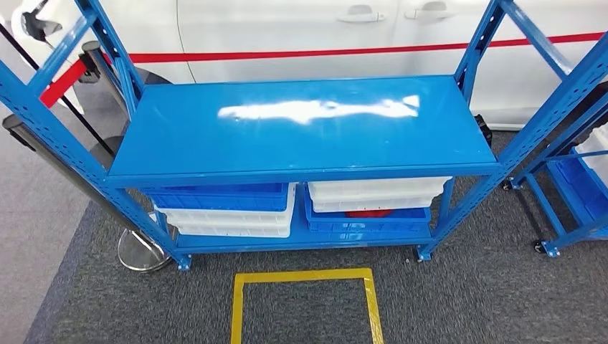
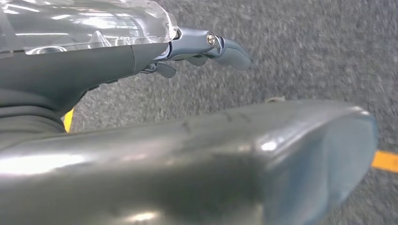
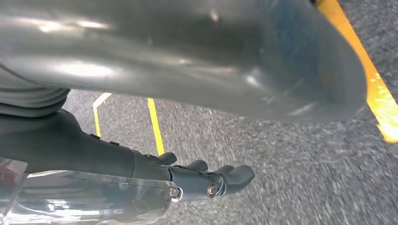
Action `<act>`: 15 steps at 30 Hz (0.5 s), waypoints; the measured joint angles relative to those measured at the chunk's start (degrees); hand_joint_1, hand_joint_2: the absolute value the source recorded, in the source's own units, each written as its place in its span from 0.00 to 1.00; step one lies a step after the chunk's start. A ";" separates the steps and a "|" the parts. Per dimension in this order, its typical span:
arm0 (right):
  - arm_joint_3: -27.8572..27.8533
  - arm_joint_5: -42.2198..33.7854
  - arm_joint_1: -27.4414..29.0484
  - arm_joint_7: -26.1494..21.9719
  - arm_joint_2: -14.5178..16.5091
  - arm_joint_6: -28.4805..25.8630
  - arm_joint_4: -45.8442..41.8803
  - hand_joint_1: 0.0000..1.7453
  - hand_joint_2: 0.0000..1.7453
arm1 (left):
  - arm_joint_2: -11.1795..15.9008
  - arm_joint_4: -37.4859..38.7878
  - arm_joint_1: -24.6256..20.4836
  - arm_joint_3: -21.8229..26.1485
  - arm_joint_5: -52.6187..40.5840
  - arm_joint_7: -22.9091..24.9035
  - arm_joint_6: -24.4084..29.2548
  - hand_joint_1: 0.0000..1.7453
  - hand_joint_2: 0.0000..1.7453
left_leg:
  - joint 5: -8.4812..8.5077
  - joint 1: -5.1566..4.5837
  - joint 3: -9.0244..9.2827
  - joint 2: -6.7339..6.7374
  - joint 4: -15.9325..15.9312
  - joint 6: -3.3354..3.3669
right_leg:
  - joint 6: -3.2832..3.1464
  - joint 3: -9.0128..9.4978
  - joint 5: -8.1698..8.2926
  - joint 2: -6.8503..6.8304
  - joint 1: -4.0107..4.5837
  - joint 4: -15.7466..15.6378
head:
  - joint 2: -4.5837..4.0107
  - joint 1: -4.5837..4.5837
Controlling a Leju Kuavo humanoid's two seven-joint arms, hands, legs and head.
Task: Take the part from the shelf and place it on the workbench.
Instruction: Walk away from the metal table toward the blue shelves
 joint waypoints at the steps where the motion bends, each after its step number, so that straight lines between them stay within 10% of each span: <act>1: 0.00 0.01 0.03 0.00 -0.12 -0.01 0.00 0.00 0.00 | -0.05 0.00 0.05 0.01 -0.01 0.01 -0.02 0.00 0.00 | -0.48 0.14 0.53 -0.04 0.02 -0.16 | 0.33 -1.61 -0.44 -0.01 -0.24 1.19 | 0.00 0.00; 5: -0.01 0.14 0.34 0.01 -0.44 -0.01 0.05 0.00 0.00 | -0.33 -0.01 0.21 0.10 -0.02 0.06 -0.01 0.00 0.00 | -3.06 1.02 3.25 -0.21 0.54 -1.66 | 1.34 -1.02 7.95 -0.22 -1.05 -8.67 | 0.00 0.14; 7: -0.01 0.16 0.36 0.02 -0.48 -0.01 0.15 0.00 0.00 | -0.36 -0.02 0.03 0.25 -0.03 0.09 0.03 0.00 0.00 | -4.23 0.99 3.76 -0.14 0.98 -2.59 | 0.52 -0.65 10.79 -0.35 -1.03 -11.87 | 0.00 0.22; 11: 0.01 0.17 0.30 0.07 -0.51 -0.03 0.22 0.00 0.00 | -0.36 -0.02 -0.23 0.43 -0.02 0.12 0.04 0.00 0.00 | -5.10 1.12 3.64 -0.04 3.16 -3.81 | -1.61 0.20 10.21 -0.26 -0.92 -12.03 | 0.00 0.15; 15: 0.00 0.27 0.17 0.07 -0.61 -0.13 0.22 0.00 0.00 | -0.39 -0.02 -0.31 0.46 -0.09 0.11 0.04 0.00 0.00 | -9.72 1.31 -3.82 0.05 15.18 -4.48 | -2.50 1.54 9.22 -0.31 -0.69 -12.39 | 0.00 -0.06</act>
